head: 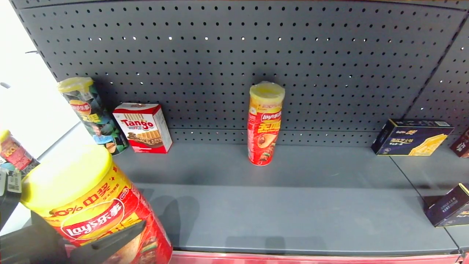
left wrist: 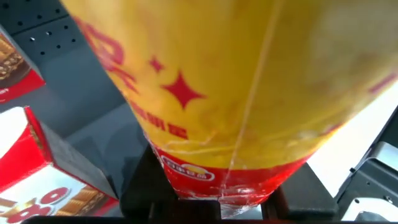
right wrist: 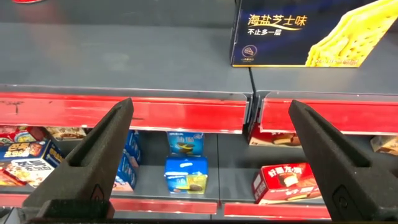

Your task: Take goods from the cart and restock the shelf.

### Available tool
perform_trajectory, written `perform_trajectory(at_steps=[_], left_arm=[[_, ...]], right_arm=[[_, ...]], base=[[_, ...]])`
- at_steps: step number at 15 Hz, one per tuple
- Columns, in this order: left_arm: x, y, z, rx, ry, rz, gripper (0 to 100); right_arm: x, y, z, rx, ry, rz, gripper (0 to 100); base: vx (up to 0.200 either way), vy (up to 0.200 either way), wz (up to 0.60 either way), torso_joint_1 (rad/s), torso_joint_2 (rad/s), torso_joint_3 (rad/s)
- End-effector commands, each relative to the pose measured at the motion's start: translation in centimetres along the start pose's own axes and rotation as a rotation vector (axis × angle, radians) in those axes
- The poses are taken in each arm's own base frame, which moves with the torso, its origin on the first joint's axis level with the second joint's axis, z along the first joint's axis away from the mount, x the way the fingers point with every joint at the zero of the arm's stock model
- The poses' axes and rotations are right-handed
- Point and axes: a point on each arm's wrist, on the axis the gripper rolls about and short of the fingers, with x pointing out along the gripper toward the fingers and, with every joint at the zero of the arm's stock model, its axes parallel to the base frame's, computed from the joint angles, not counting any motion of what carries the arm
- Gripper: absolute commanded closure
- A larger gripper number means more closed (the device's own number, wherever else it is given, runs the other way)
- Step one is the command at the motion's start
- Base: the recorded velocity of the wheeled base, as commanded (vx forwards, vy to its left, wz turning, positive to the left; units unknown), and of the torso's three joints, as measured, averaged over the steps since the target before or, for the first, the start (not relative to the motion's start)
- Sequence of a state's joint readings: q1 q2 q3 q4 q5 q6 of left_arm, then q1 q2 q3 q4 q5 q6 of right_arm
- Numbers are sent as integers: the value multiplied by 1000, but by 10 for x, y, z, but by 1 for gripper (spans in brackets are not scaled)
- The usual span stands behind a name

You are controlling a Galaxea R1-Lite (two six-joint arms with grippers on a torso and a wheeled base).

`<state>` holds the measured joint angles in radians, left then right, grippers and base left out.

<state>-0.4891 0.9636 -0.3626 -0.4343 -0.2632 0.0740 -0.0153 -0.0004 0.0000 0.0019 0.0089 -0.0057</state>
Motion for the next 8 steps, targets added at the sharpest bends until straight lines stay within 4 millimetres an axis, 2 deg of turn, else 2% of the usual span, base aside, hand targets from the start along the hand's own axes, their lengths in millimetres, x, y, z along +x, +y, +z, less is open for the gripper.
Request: perform_trajectory(at_steps=[1, 2, 4, 8], left_arm=[[0, 0, -1, 0, 5, -3, 100], [0, 0, -1, 0, 5, -3, 100], [0, -1, -3, -3, 11, -2, 100], [0, 0, -4, -4, 12, 0, 100]], right_arm=[[0, 0, 0, 0, 0, 0, 0], [0, 0, 0, 0, 0, 0, 0], [0, 0, 0, 1, 0, 0, 0], [0, 0, 0, 0, 0, 0, 0]], base=[[0, 0, 0, 0, 0, 0], [0, 0, 0, 0, 0, 0], [0, 0, -600, 5, 2, 0], [0, 0, 0, 0, 0, 0]])
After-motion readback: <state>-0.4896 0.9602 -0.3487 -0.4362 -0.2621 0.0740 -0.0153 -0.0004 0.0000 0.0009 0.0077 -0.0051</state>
